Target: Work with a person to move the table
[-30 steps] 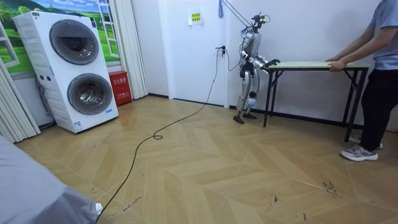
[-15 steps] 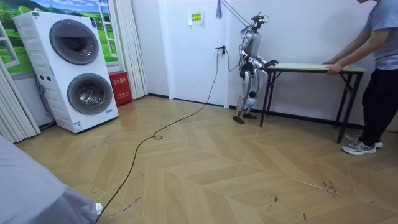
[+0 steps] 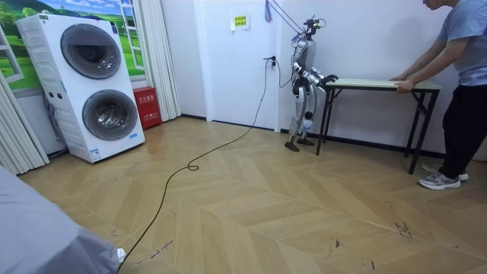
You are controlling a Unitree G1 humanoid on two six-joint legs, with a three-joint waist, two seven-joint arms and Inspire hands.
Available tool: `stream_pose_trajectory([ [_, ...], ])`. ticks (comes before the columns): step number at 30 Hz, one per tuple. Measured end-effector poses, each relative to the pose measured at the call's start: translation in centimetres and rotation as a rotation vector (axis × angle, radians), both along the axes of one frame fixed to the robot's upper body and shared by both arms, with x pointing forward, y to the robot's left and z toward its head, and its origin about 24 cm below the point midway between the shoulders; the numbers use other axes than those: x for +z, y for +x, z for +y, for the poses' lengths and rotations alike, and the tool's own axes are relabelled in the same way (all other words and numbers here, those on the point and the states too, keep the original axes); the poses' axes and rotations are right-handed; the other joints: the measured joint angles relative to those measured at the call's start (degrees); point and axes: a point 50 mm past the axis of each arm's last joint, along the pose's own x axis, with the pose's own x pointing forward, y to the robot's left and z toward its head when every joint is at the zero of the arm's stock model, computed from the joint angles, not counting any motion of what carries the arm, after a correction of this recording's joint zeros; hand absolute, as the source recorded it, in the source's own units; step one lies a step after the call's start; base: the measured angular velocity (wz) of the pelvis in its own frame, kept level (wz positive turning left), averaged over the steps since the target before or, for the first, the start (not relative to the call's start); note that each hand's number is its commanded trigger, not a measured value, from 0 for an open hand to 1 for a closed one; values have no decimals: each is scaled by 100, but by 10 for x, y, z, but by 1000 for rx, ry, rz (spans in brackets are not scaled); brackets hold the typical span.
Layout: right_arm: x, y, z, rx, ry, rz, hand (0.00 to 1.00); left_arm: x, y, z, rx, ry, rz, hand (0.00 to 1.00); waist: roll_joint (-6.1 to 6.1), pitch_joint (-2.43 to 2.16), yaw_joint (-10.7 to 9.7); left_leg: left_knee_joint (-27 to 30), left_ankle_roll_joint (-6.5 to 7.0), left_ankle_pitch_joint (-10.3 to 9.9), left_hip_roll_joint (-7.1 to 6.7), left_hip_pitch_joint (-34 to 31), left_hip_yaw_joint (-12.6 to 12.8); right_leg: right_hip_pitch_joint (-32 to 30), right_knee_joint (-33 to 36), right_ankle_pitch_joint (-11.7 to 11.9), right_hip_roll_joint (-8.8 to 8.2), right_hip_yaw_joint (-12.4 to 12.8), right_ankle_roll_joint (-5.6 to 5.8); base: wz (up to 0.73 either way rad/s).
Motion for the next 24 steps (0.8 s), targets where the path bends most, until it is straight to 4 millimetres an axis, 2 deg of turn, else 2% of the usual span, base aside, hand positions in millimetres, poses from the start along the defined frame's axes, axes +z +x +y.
stream_pose_trajectory([
  [2, -1, -1, 1, 6, -6, 0, 100, -4, -2, 1, -2, -5, -11, 87, -7, -3, -13, -9, 30, 19, -4, 31, 14, 18, -3, -3, 0, 25, 5, 0],
  [4, -2, -2, 1, 11, -9, 3, 100, -7, -3, 2, -8, -7, -14, 78, -9, -3, -19, -31, 30, 20, -8, 80, 18, 74, -50, -3, 10, 38, 8, 0],
  [6, -6, -4, 3, 14, -6, 10, 100, -11, -6, 5, -20, 4, -16, 75, -34, -15, -26, -102, 19, 28, -20, 184, 25, 185, -142, 9, 24, 46, 14, 0],
  [8, -7, -5, 3, 18, -6, 14, 99, -14, -10, 6, -51, 38, -19, 69, -35, -25, -33, -131, 14, 31, -22, 236, 32, 236, -192, 19, 32, 52, 20, -2],
  [9, -7, -6, 3, 23, -6, 17, 69, -15, -11, 7, -97, 84, -26, 57, -36, -25, -46, -154, 12, 32, -25, 266, 41, 255, -201, 21, 33, 62, 19, -5],
  [10, -7, -6, 3, 28, -7, 18, 48, -15, -11, 7, -118, 103, -30, 39, -38, -26, -55, -167, 10, 33, -27, 281, 49, 260, -203, 20, 32, 78, 19, -8],
  [11, -7, -6, 4, 38, -8, 19, 11, -16, -11, 9, -147, 130, -36, 15, -38, -28, -79, -185, 5, 37, -31, 296, 61, 261, -204, 20, 32, 101, 19, -7],
  [12, -7, -6, 4, 41, -8, 18, 0, -16, -11, 10, -157, 137, -39, 0, -40, -28, -100, -196, 5, 38, -36, 302, 64, 263, -204, 20, 29, 101, 20, -5],
  [15, -8, -7, 5, 60, -4, 22, 0, -16, -13, 12, -249, 202, -64, 0, -52, -38, -164, -281, 6, 38, -80, 393, 70, 314, -205, 10, -4, 117, 36, -2],
  [18, -10, -9, 3, 136, -46, -19, 0, -14, -3, 11, -341, 261, -116, 0, -70, -51, -222, -324, 6, 38, -84, 429, 117, 314, -212, 10, -8, 170, 36, -9],
  [24, -8, -10, 3, 201, -53, -96, 0, -16, -6, 7, -420, 256, -122, 0, -98, -73, -316, -396, -5, 26, -80, 543, 169, 376, -204, 28, 2, 242, 29, -6],
])
